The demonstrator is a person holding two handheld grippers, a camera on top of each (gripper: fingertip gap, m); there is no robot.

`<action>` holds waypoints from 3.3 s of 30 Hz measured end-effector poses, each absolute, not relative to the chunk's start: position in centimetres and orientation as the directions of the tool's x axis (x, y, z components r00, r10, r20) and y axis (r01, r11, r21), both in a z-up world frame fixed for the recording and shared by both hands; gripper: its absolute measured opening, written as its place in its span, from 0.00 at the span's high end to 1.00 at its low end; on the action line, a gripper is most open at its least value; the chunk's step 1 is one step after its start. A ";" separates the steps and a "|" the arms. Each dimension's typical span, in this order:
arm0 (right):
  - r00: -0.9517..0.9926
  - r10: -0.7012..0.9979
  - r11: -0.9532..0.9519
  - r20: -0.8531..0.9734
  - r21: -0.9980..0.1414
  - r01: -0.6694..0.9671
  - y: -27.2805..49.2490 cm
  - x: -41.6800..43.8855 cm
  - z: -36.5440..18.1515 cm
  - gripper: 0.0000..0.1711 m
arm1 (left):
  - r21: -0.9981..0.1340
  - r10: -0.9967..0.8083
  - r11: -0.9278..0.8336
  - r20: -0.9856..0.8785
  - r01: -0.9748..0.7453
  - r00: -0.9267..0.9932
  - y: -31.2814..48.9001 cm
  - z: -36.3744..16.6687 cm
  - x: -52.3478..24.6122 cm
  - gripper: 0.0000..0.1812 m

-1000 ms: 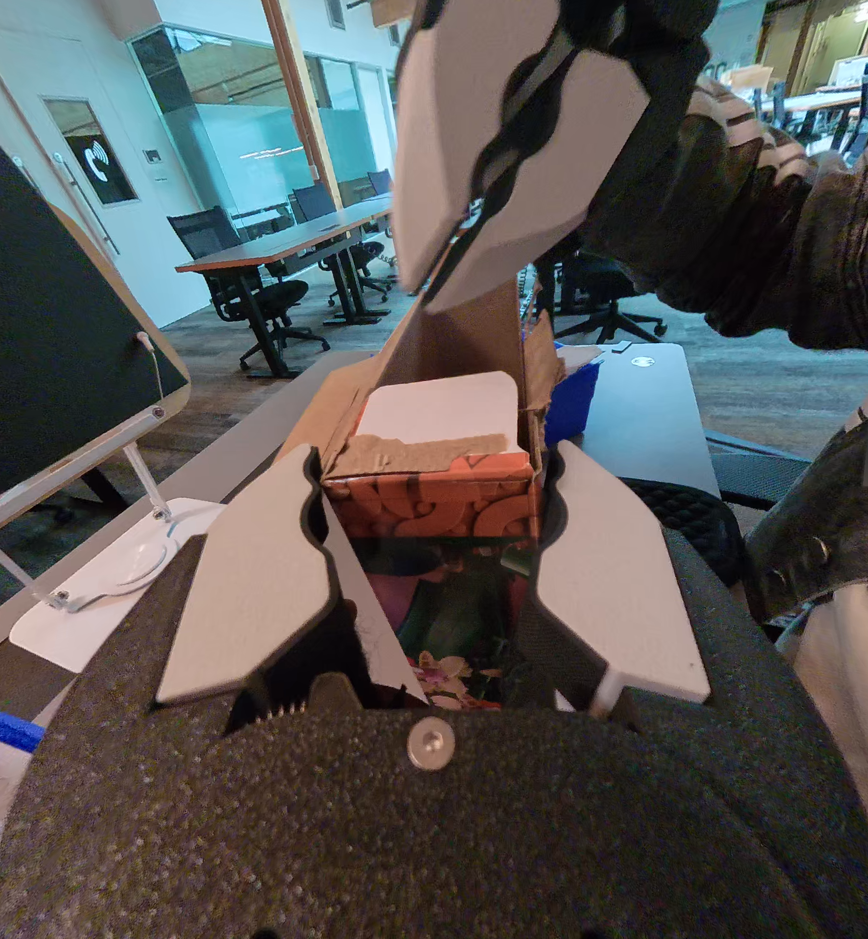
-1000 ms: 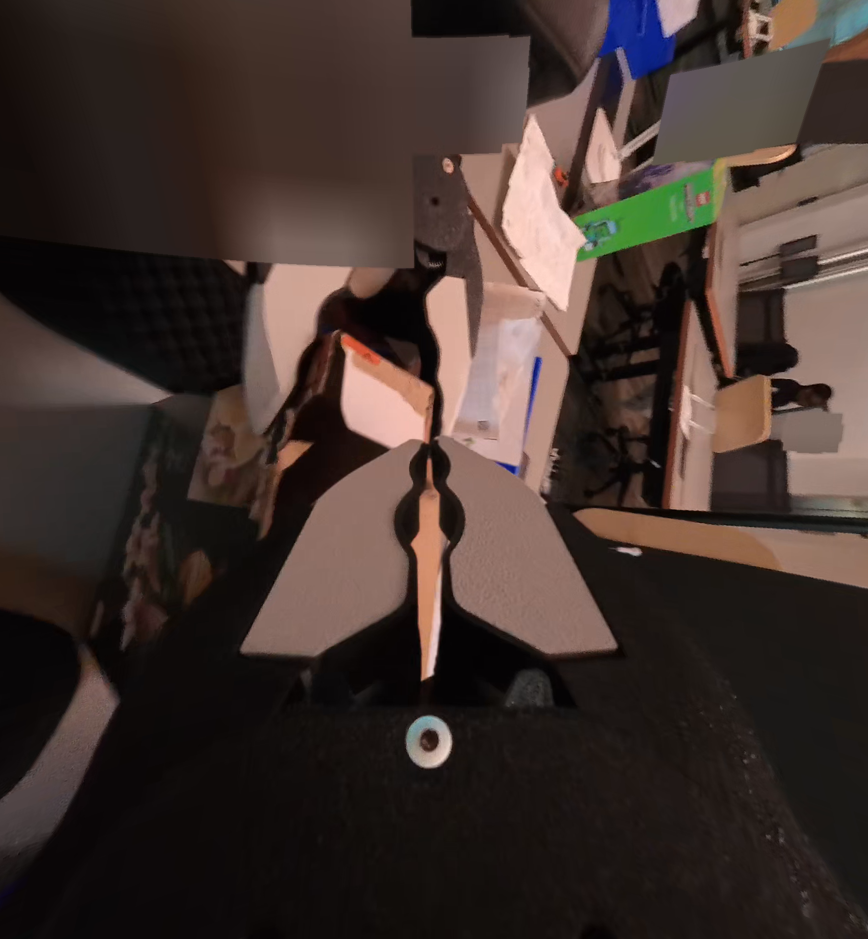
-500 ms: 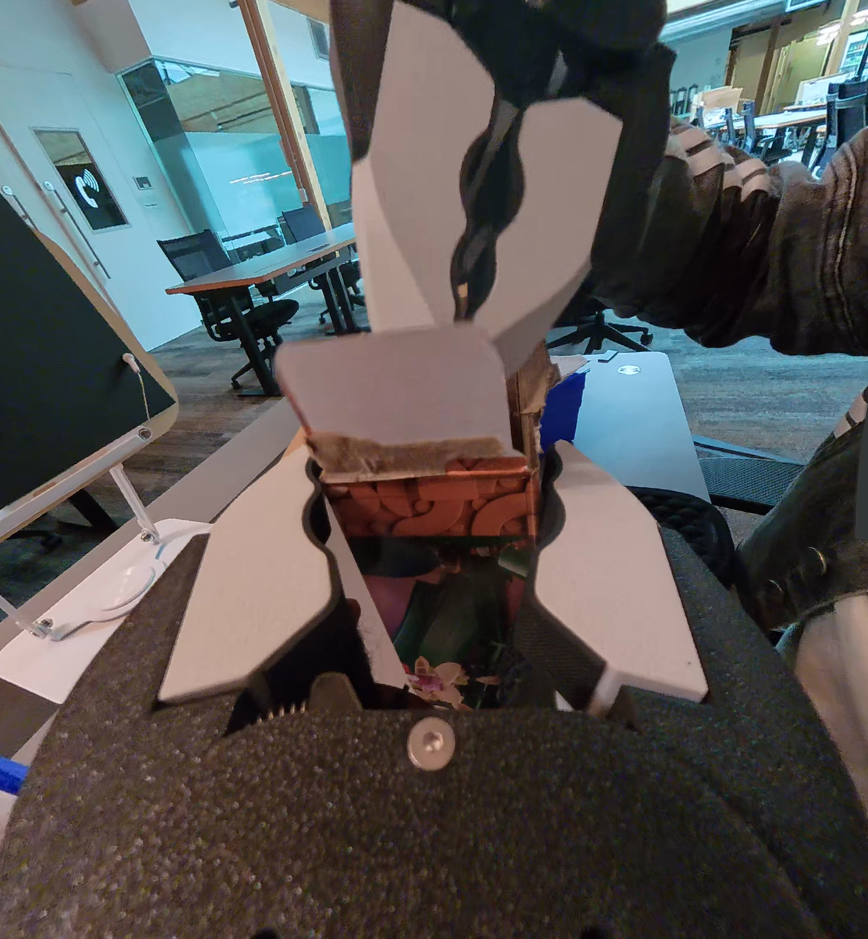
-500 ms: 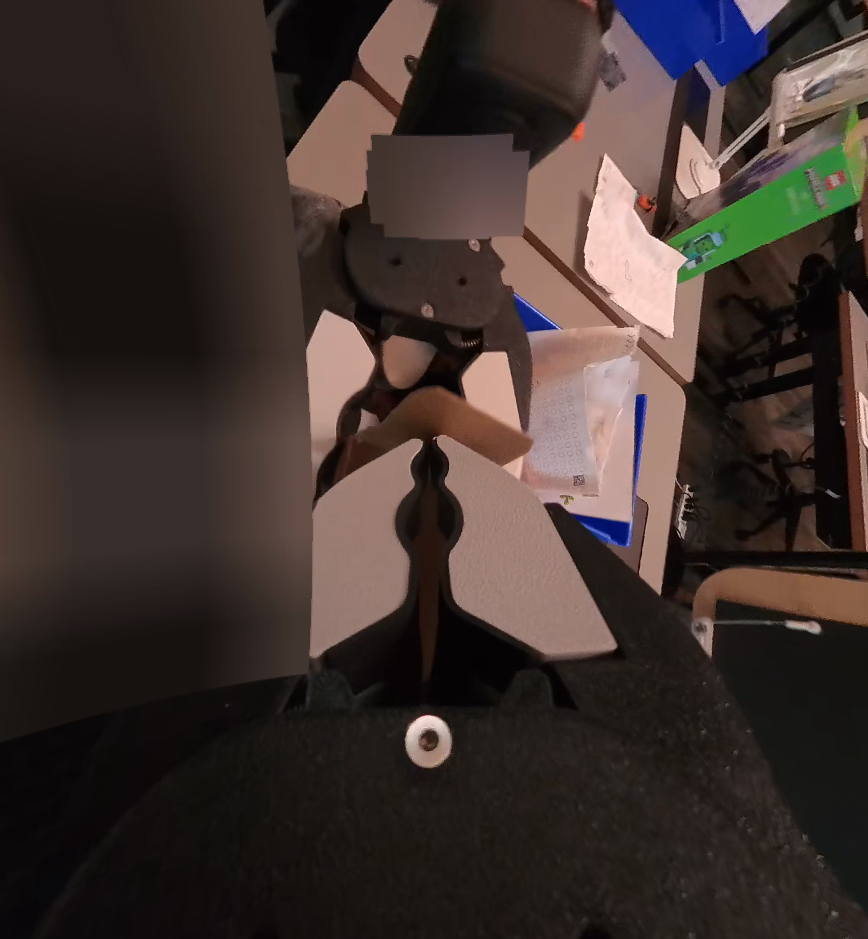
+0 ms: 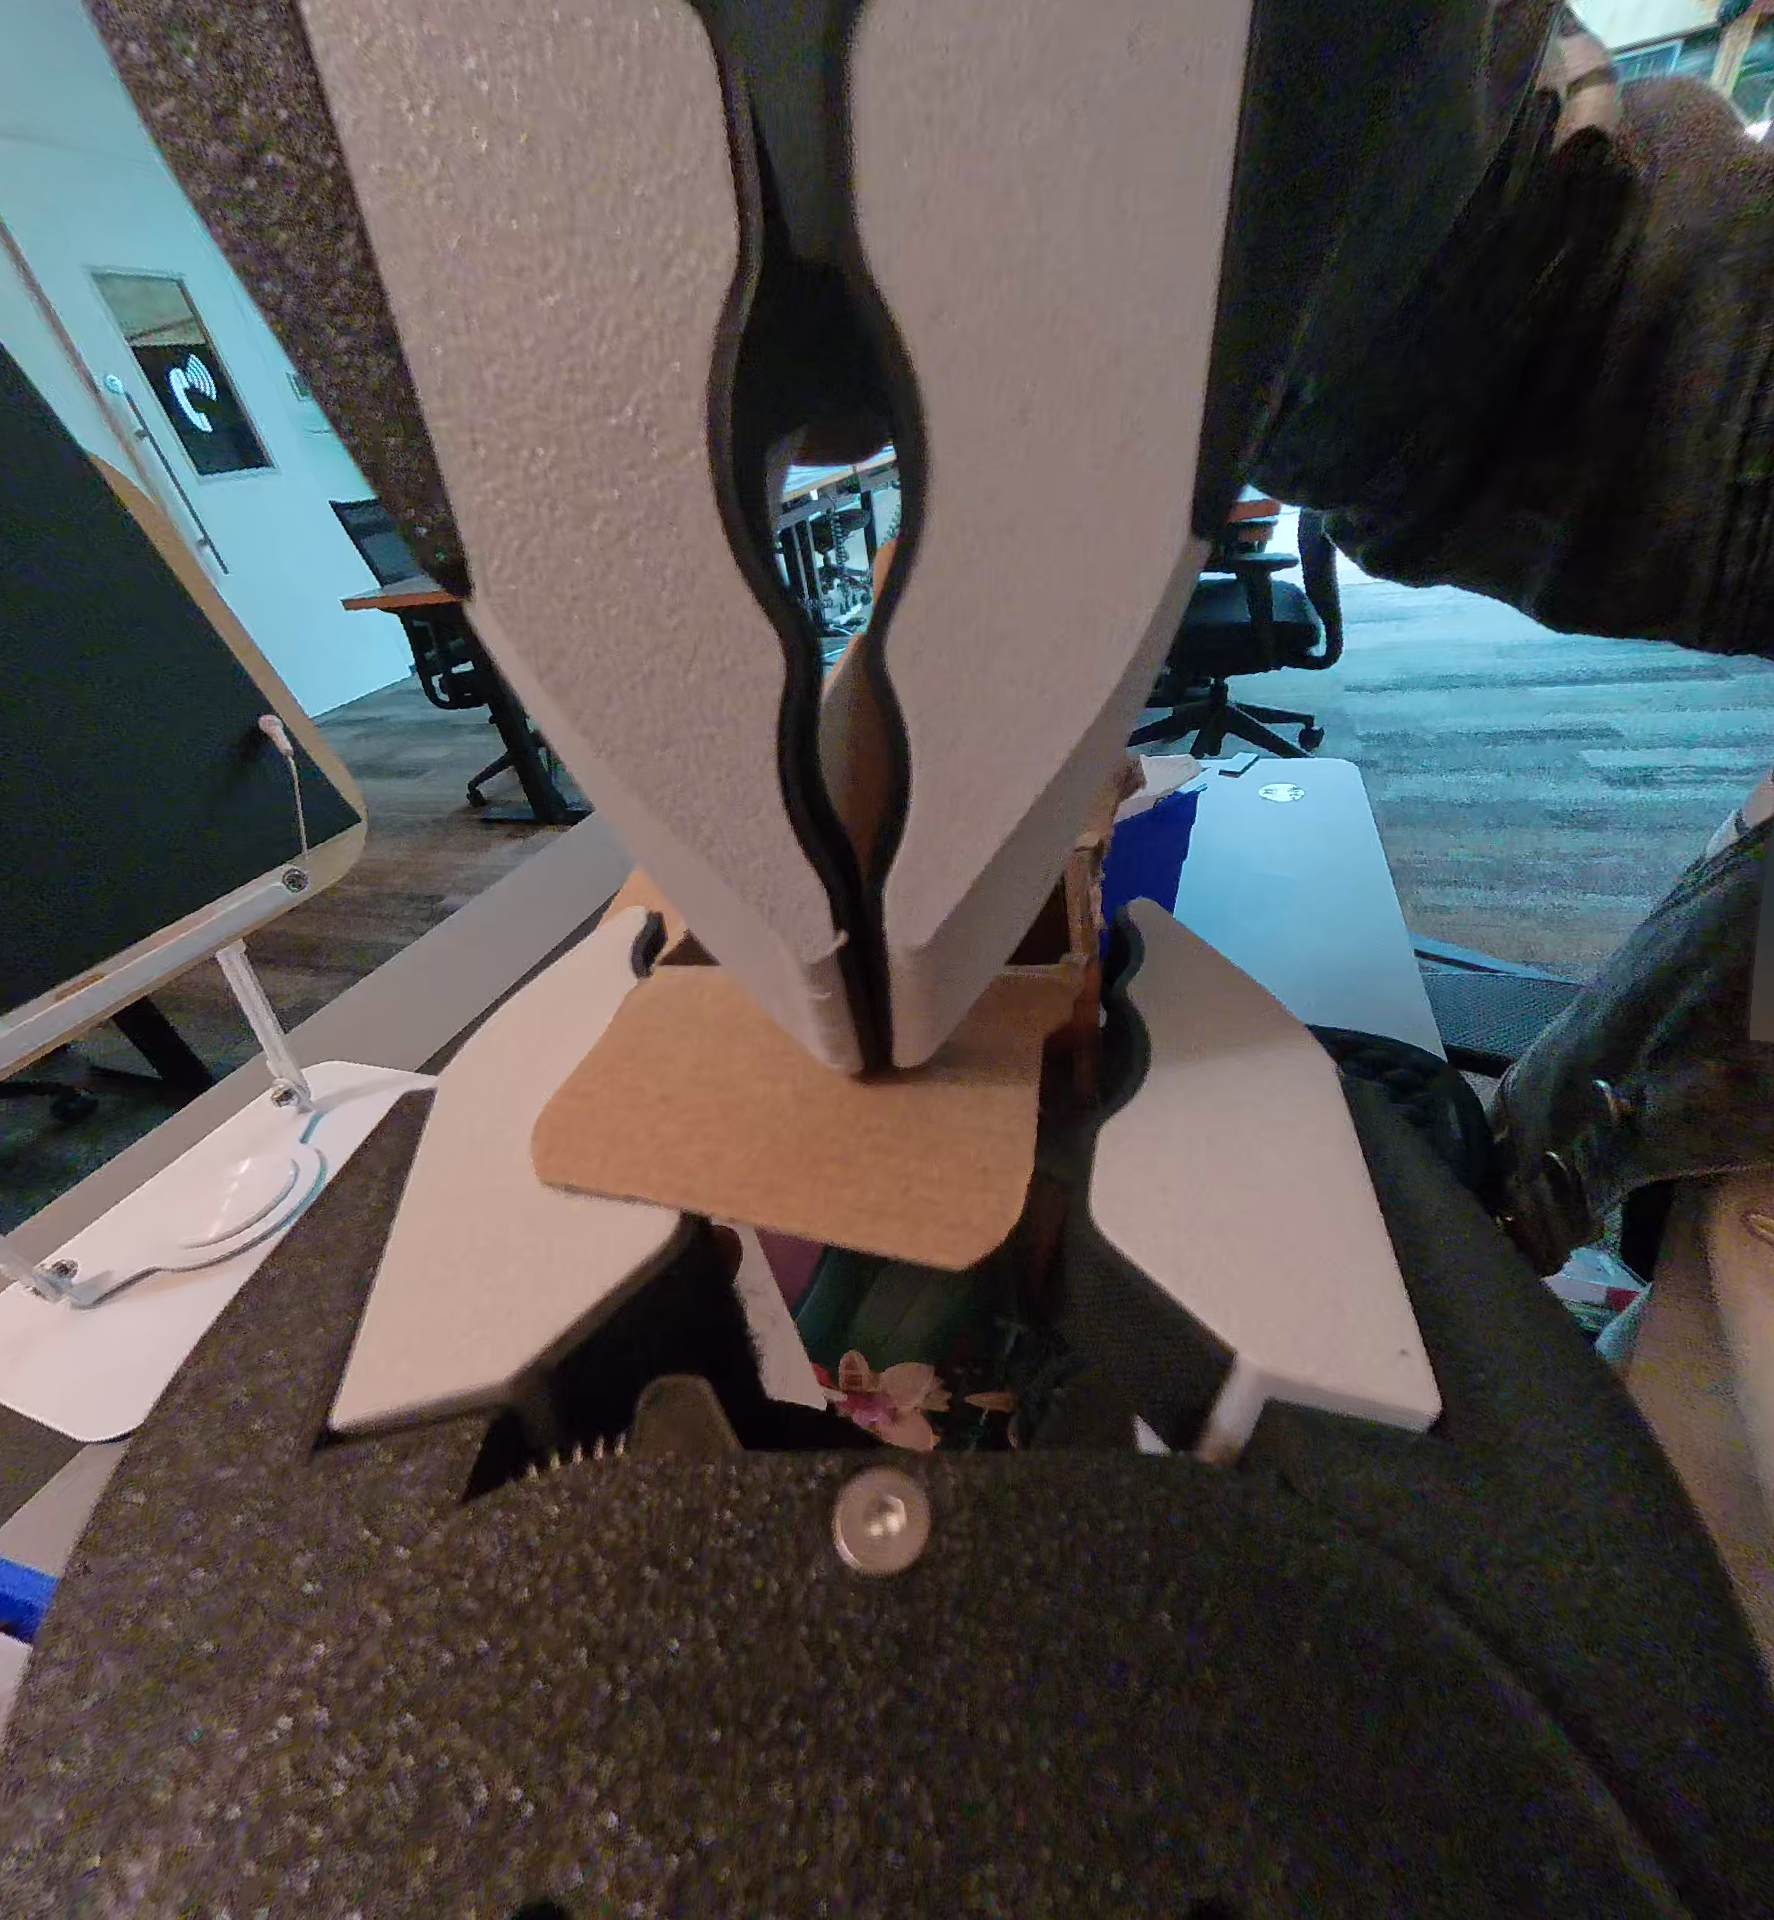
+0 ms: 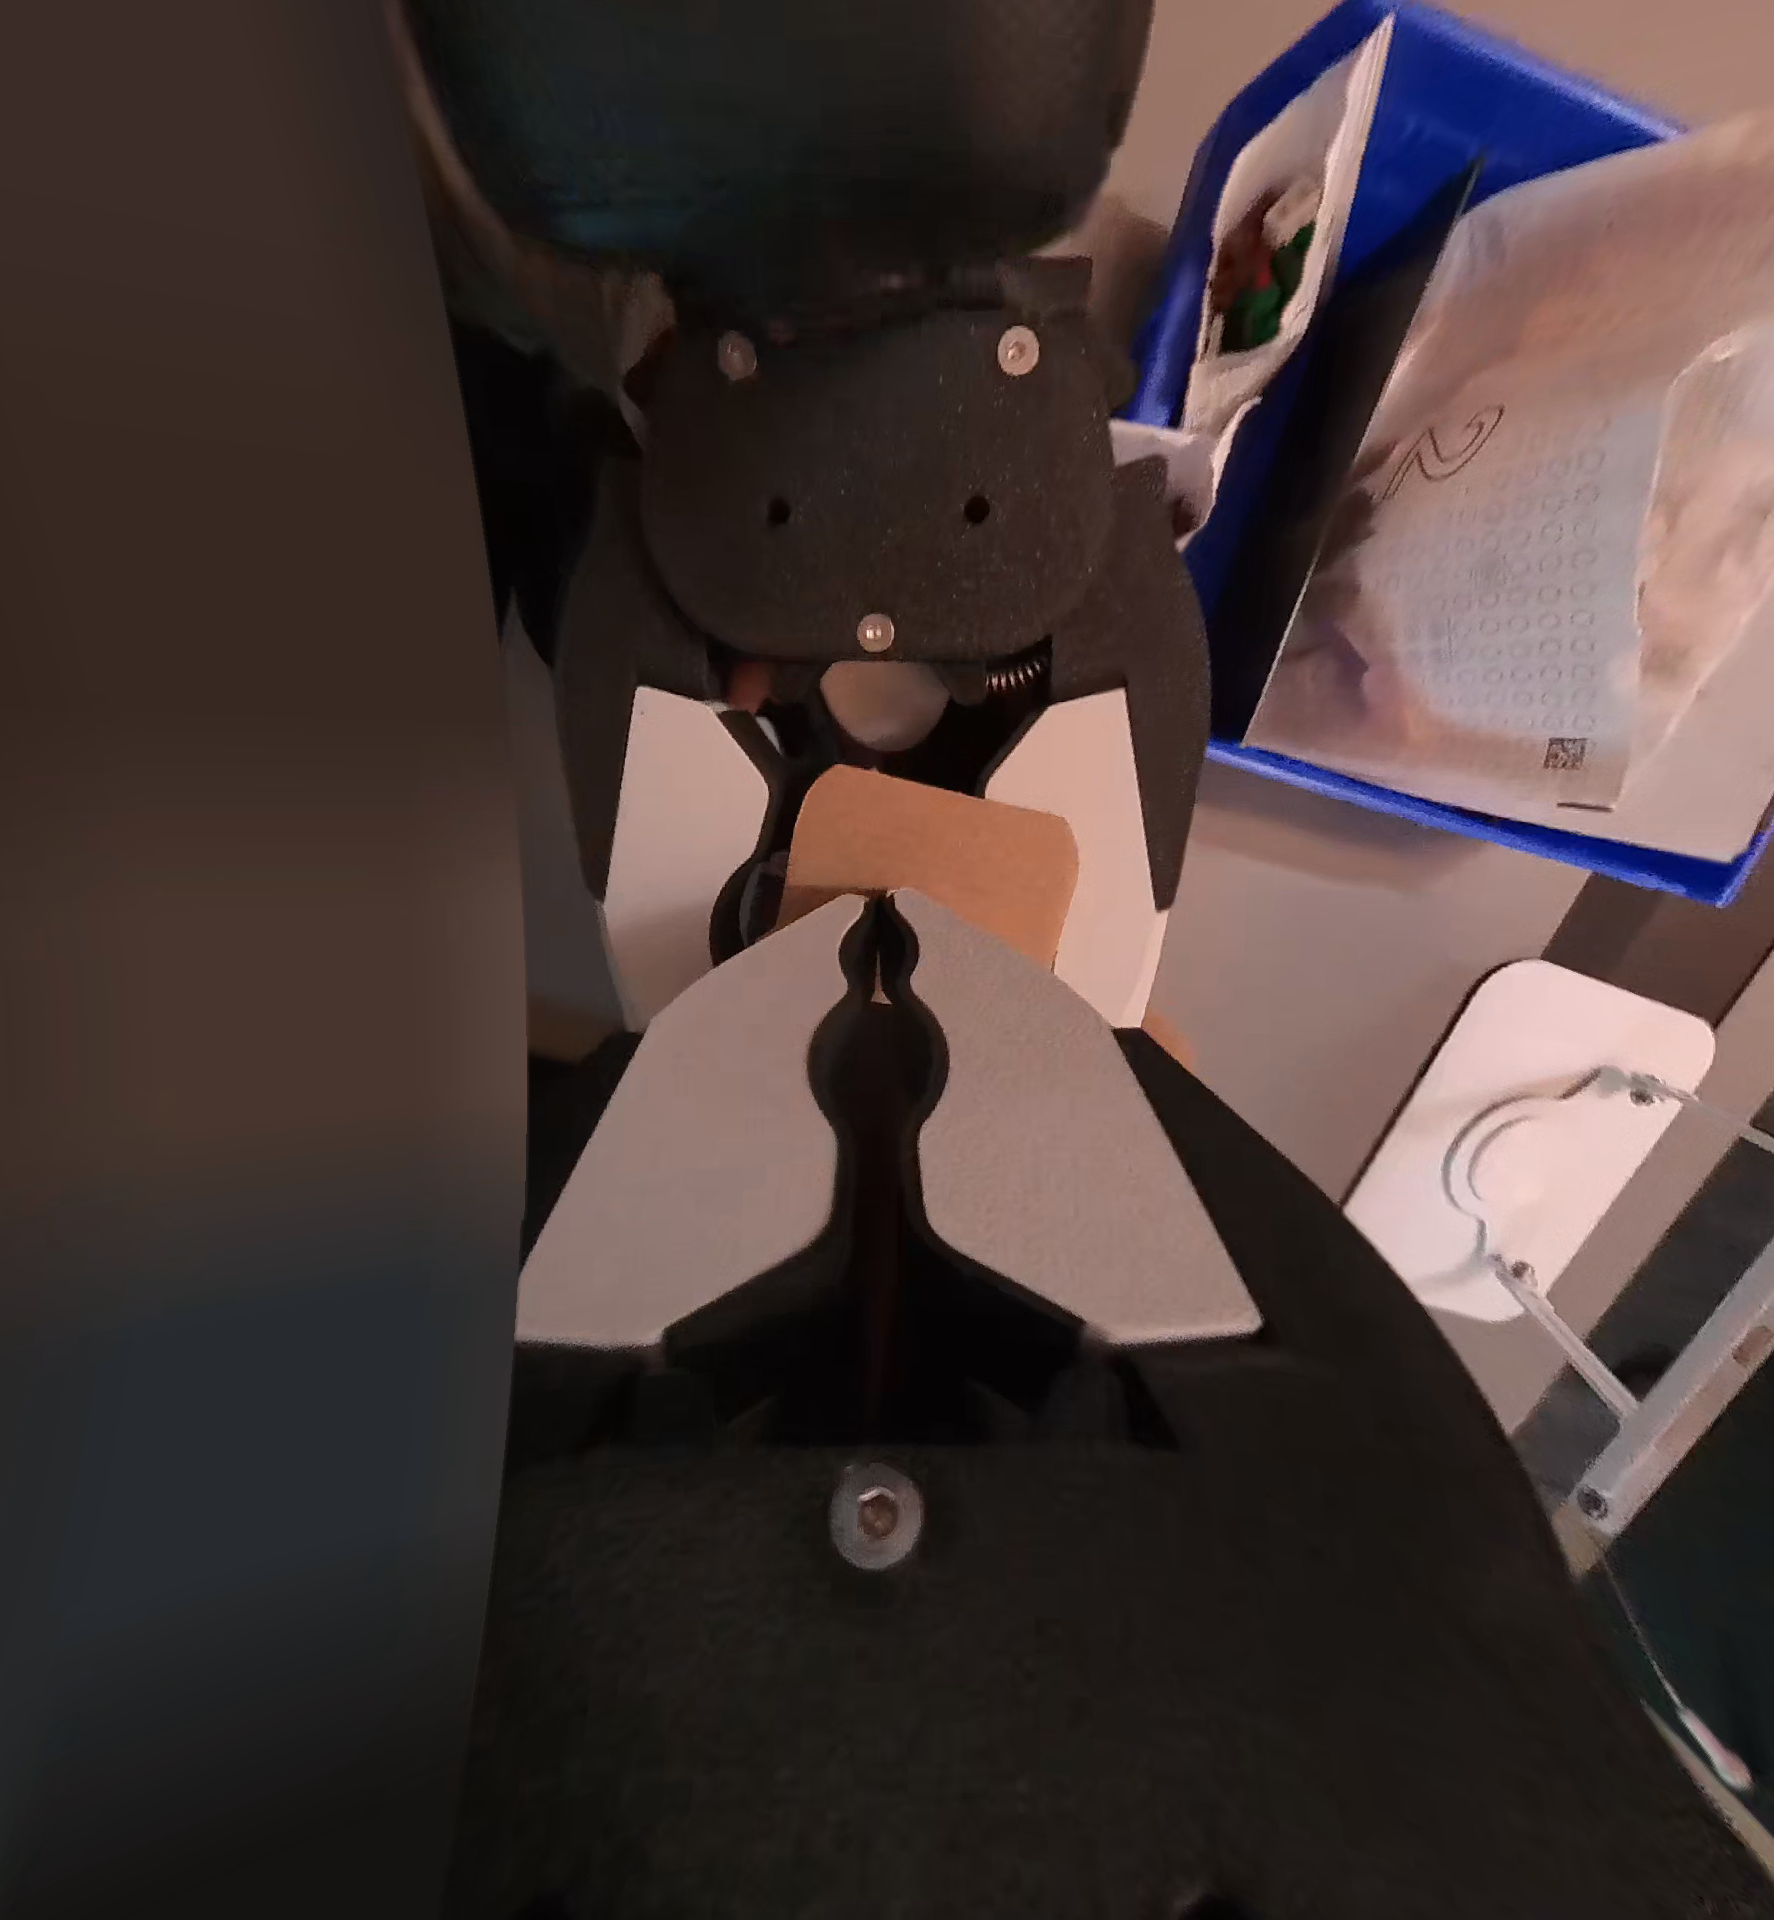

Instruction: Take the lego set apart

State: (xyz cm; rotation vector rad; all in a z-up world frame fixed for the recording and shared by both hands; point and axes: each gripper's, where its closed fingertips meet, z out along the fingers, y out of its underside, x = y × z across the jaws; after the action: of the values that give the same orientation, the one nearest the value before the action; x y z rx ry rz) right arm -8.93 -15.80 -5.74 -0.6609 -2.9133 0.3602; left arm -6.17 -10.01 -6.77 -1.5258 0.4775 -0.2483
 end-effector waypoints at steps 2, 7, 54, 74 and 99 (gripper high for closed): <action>-0.887 0.460 0.867 0.042 -0.235 0.439 -15.7 -8.7 -5.8 1.00 | -0.989 -0.448 0.052 -0.149 -0.141 0.881 -10.0 -6.7 -6.0 0.56; -0.896 0.443 0.855 0.043 -0.322 0.407 -15.9 -8.5 -5.8 1.00 | -0.984 -0.415 0.118 -0.172 -0.135 0.894 -10.0 -6.6 -6.2 0.52; -0.792 0.578 0.815 0.194 -0.169 0.554 -3.5 -3.5 -10.1 0.96 | -0.984 0.159 -0.071 -0.174 -0.164 0.972 -28.6 -11.9 -20.3 0.77; -0.639 0.760 0.570 0.120 -0.596 0.566 -3.5 -0.8 -4.5 0.75 | -0.386 -0.428 -0.810 -0.124 -0.441 0.895 -8.6 -16.7 -45.5 0.75; -0.617 0.772 0.554 0.152 -0.636 0.537 -3.1 2.4 -7.5 0.77 | -0.550 -0.542 -0.705 0.010 -0.448 0.840 -8.1 -11.0 -41.9 1.00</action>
State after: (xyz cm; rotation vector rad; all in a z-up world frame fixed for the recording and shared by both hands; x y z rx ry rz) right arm 2.45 -3.09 -7.49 -1.0624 -2.3755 0.7673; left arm -41.89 -8.12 -10.96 -2.4723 0.7244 -0.2303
